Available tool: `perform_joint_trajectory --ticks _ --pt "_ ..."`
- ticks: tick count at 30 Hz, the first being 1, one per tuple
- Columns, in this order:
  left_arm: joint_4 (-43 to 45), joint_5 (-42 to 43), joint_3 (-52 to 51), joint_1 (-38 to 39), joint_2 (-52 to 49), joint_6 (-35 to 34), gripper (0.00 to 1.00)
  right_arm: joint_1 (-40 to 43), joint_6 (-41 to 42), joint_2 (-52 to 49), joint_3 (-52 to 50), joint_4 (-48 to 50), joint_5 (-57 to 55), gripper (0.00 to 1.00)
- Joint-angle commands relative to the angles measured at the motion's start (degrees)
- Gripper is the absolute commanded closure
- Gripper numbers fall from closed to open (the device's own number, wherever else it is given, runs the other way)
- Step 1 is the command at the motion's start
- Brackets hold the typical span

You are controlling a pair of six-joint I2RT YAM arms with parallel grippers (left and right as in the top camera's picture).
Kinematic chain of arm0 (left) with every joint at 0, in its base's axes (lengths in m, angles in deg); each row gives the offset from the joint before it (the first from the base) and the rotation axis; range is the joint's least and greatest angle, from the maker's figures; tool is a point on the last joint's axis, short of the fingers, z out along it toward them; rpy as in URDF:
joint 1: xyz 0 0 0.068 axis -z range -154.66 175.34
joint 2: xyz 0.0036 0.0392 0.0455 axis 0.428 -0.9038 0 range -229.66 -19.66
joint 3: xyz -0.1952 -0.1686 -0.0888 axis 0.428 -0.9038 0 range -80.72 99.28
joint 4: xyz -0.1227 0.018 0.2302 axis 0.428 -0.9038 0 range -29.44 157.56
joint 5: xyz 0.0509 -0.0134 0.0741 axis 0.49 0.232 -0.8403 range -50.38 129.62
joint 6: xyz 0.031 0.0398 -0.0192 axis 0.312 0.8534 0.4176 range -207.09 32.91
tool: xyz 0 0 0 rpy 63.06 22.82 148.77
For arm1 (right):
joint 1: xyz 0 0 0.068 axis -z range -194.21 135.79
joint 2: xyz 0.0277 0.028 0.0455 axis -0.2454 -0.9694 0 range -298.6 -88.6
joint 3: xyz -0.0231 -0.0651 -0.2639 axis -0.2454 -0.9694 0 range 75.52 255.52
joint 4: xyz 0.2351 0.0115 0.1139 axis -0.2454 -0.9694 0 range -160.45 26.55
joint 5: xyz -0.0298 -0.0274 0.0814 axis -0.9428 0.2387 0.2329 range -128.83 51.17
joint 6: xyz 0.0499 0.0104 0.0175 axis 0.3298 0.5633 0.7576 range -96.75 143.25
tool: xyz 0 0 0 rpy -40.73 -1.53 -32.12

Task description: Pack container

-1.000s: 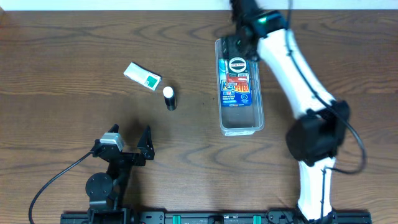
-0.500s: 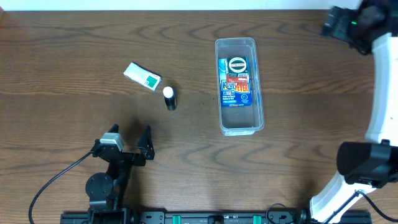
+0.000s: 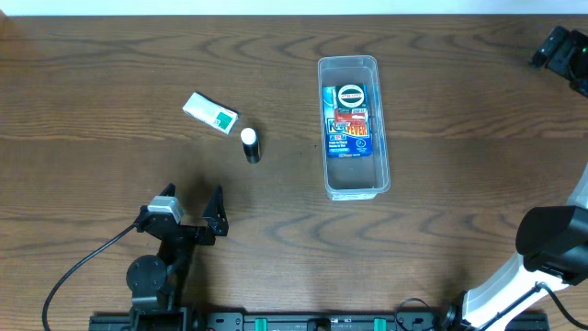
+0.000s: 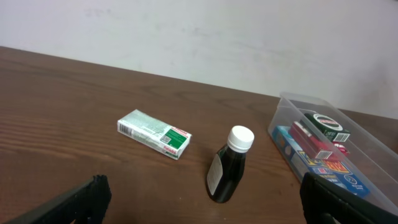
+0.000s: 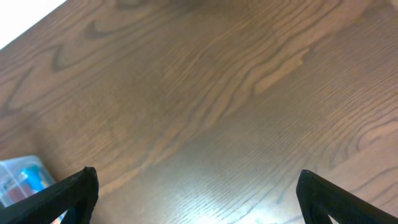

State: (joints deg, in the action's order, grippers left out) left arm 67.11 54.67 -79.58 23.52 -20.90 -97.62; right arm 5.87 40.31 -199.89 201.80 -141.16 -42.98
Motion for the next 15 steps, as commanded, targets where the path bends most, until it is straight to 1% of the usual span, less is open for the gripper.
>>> perform_joint_trajectory --ticks 1,12,15 --pt "-2.05 0.81 -0.92 -0.26 -0.11 -0.24 0.02 0.81 0.7 -0.59 -1.2 0.59 -2.12 0.01" --pt "-2.03 0.81 -0.92 -0.26 -0.11 -0.26 0.02 0.92 0.7 -0.59 -1.29 -0.92 -2.05 0.01" --pt "-1.88 3.21 -0.92 -0.24 -0.11 -1.64 0.02 0.92 0.7 -0.59 -1.29 -0.92 -2.05 0.01"
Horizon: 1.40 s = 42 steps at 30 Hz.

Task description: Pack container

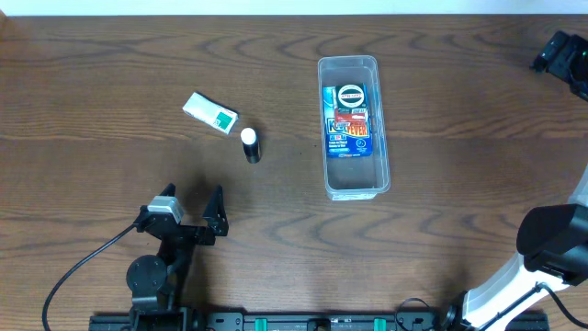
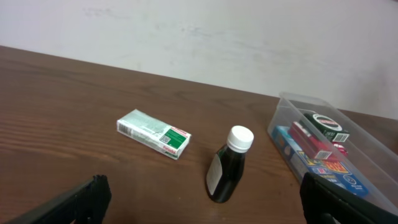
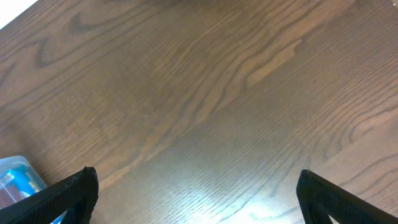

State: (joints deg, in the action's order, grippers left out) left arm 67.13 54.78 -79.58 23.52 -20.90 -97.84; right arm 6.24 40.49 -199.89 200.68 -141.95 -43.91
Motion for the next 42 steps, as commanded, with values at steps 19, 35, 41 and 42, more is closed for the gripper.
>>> perform_joint_trajectory --ticks 19,35,41,42 --pt "-29.55 6.21 36.35 -0.24 -23.65 5.22 0.02 0.55 0.52 -0.59 -0.17 -0.13 -1.11 0.01" --pt "-74.25 -3.43 86.62 -0.24 -67.52 2.75 0.02 0.55 0.52 -0.59 -0.17 -0.13 -1.11 0.01" --pt "-81.83 9.38 95.47 -0.24 -80.98 1.6 0.02 0.55 0.52 -0.59 -0.17 -0.13 -1.11 0.01" --pt "-81.79 12.11 95.47 -0.26 -81.92 1.62 0.02 0.55 0.52 -0.59 -0.17 -0.13 -1.11 0.01"
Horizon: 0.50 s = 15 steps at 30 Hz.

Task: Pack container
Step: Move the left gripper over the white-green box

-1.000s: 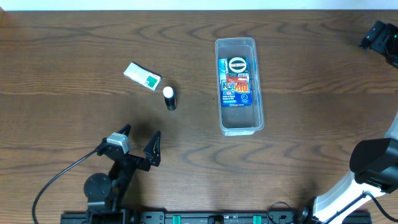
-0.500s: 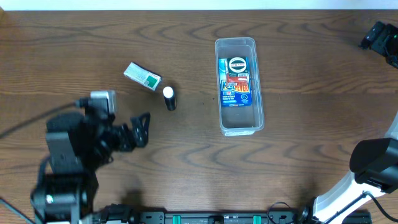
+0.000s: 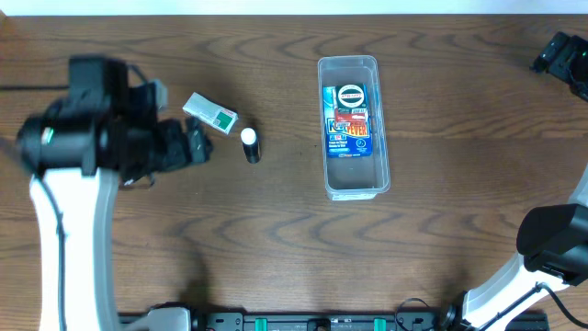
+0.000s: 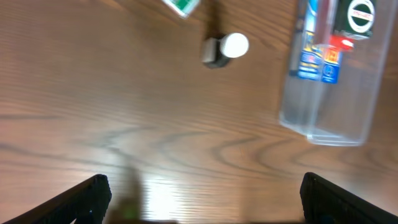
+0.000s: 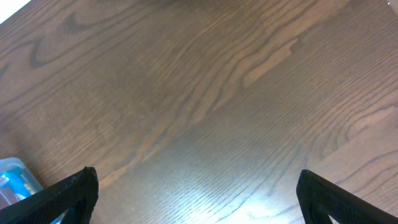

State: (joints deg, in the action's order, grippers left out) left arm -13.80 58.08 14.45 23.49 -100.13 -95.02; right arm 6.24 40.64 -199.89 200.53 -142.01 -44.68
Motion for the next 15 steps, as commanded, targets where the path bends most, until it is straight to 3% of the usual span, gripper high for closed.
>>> perform_joint_trajectory --ticks 1,3,6,15 --pt "0.42 10.93 1.44 -0.24 -3.93 -1.46 0.02 0.55 0.37 -0.59 -0.02 -0.07 -0.35 0.01" --pt "3.74 11.43 1.44 -0.26 -5.46 -6.03 0.02 0.55 0.37 -0.59 -0.02 -0.07 -0.35 0.01" --pt "8.31 6.08 1.46 -1.38 -7.23 -22.08 0.02 0.55 0.37 -0.59 -0.02 -0.07 -0.35 0.01" --pt "16.83 -13.75 3.78 1.09 -12.92 -35.54 0.02 0.55 0.37 -0.59 -0.02 -0.07 -0.35 0.01"
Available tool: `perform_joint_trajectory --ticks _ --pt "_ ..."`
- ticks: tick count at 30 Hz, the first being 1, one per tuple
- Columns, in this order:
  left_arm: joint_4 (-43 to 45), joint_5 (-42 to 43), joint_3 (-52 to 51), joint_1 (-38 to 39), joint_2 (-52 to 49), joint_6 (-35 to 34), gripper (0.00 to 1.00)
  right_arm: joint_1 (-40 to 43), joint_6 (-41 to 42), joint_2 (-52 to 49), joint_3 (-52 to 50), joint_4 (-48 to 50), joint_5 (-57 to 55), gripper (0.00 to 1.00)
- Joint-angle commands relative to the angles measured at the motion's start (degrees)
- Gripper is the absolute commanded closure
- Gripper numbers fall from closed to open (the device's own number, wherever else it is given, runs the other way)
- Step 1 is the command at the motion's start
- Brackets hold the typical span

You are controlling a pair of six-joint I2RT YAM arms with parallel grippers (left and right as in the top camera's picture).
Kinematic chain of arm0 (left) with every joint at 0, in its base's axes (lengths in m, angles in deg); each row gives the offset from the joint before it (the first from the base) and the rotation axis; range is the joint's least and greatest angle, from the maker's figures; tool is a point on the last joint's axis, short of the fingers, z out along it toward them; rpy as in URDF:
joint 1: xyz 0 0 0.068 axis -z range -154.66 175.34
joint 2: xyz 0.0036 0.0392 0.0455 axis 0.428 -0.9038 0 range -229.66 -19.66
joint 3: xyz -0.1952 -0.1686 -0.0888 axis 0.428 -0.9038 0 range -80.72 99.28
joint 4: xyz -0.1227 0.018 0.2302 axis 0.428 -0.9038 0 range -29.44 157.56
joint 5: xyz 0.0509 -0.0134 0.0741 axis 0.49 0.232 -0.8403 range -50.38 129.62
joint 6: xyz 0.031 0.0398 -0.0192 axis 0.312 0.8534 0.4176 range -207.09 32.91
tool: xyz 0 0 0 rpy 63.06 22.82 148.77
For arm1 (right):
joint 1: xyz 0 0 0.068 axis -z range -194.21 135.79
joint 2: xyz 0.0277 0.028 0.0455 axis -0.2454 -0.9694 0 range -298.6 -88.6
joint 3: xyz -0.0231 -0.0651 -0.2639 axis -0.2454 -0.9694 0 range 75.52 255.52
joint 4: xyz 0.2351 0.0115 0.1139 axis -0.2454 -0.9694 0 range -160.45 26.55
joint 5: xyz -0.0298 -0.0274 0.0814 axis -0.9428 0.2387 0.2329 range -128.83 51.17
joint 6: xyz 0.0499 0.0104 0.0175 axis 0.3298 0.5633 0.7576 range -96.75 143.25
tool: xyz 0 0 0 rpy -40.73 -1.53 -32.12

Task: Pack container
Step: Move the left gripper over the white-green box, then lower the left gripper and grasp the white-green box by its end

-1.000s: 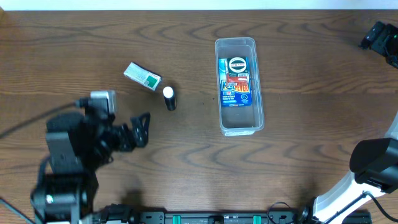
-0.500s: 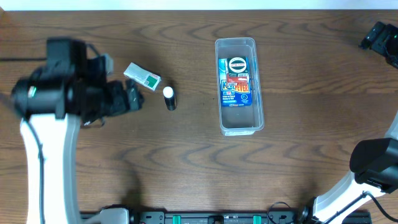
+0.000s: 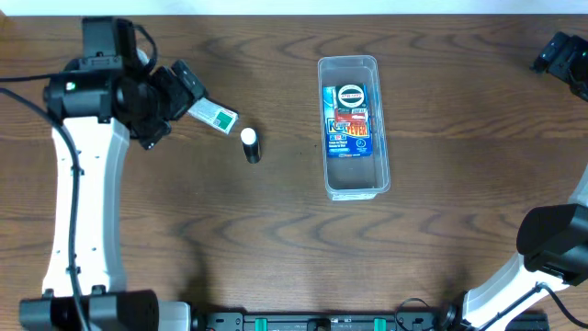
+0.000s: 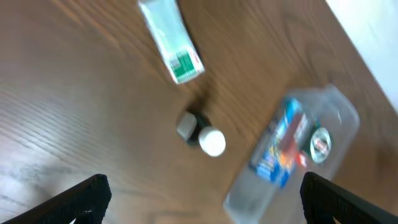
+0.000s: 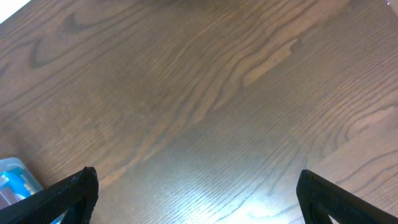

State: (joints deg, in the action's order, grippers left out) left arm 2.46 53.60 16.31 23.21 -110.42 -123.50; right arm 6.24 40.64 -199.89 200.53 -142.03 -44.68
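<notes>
The clear plastic container (image 3: 353,129) lies at the table's middle, holding a blue packet and a round tin; it shows blurred in the left wrist view as the container (image 4: 292,152). A green-and-white box (image 3: 212,114) lies left of it, with a dark bottle with a white cap (image 3: 250,145) just beside. My left gripper (image 3: 175,95) hovers open over the box's left end. In its wrist view the box (image 4: 170,50) and the bottle (image 4: 200,134) lie far below. My right gripper (image 3: 562,57) is open at the far right edge, over bare wood.
The brown wooden table (image 3: 441,248) carries nothing else. The left arm's white links (image 3: 87,184) run down the left side. The right arm's base (image 3: 551,244) stands at the lower right. A white wall borders the table's far edge.
My left gripper has moved up and right, from beside the box's left to over its left end, and its camera now tilts toward the container. The right arm is still.
At first my left gripper rested open near the front edge, looking level at the box, bottle and container. Later it was raised at the left of the box, looking down. Now it hangs over the box's left end. Objects have not moved.
</notes>
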Motion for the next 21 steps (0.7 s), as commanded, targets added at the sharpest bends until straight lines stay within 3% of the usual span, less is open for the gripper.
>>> perform_joint_trajectory --ticks 1,11,21 --pt "0.55 -10.95 2.49 1.79 -3.8 -7.96 0.02 0.55 0.37 -0.59 -0.02 -0.04 -0.35 0.01" --pt "6.58 -11.89 5.01 2.05 -16.76 -16.31 0.02 0.55 0.37 -0.59 -0.02 -0.04 -0.35 0.01" --pt "10.4 -11.39 5.01 2.4 -24.94 -17.66 0.02 0.55 0.37 -0.59 -0.02 -0.04 -0.35 0.01"
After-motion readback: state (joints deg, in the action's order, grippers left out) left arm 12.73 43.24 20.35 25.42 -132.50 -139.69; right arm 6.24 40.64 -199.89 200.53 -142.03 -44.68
